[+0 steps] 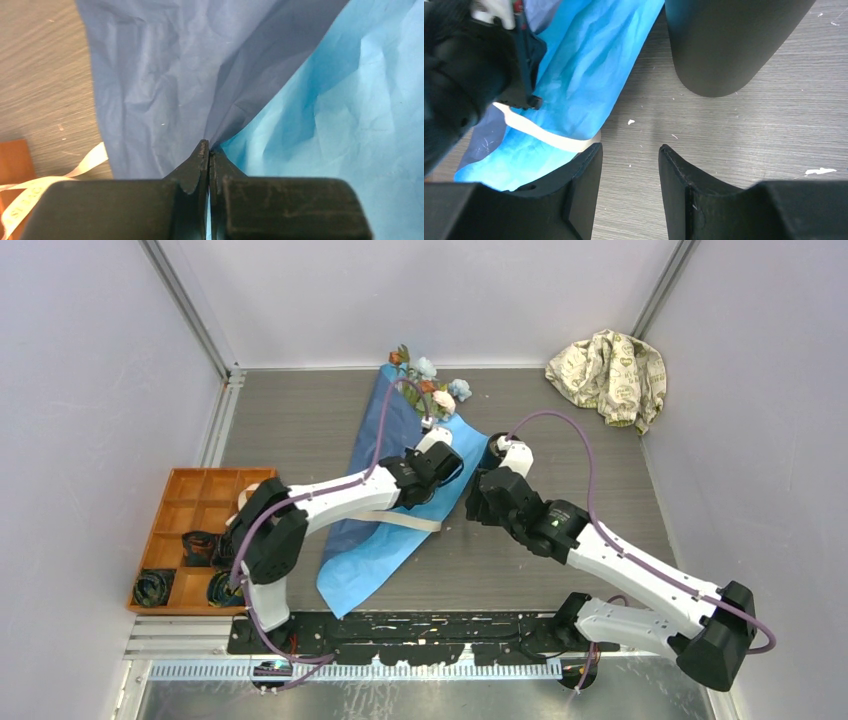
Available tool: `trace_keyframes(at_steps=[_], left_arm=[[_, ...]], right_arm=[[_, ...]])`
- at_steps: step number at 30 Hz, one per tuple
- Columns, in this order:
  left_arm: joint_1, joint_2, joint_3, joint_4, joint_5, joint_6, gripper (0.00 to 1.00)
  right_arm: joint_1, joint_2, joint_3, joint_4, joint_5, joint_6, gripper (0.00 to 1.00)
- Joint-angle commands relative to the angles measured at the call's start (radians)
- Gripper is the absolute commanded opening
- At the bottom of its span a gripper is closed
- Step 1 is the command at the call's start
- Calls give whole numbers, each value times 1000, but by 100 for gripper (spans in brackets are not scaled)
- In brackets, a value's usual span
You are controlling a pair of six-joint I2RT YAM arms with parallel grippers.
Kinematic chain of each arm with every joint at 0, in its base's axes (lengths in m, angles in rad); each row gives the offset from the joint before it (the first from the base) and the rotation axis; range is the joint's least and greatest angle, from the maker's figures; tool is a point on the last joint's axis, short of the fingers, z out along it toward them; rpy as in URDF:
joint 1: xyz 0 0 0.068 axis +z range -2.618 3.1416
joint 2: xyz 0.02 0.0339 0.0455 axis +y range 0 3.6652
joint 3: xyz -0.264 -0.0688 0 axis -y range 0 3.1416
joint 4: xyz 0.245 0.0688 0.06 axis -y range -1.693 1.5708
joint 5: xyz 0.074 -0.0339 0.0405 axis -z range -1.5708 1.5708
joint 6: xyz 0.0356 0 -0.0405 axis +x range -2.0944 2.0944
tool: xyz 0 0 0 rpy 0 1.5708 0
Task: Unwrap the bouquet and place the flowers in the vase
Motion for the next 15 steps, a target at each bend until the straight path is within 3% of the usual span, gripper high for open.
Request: trace_keyframes(at_steps=[1,7,15], left_arm=[[2,-204,9,-27,-142,-15,0],[79,-464,-40,-143,-206,-71,0],[355,-713,-235,-246,-178,-160,0]], right_arm=[[3,-39,78,35,1,-30,51],[4,15,139,52,-24,-64,51],[5,162,257,99,-85,-105,52]])
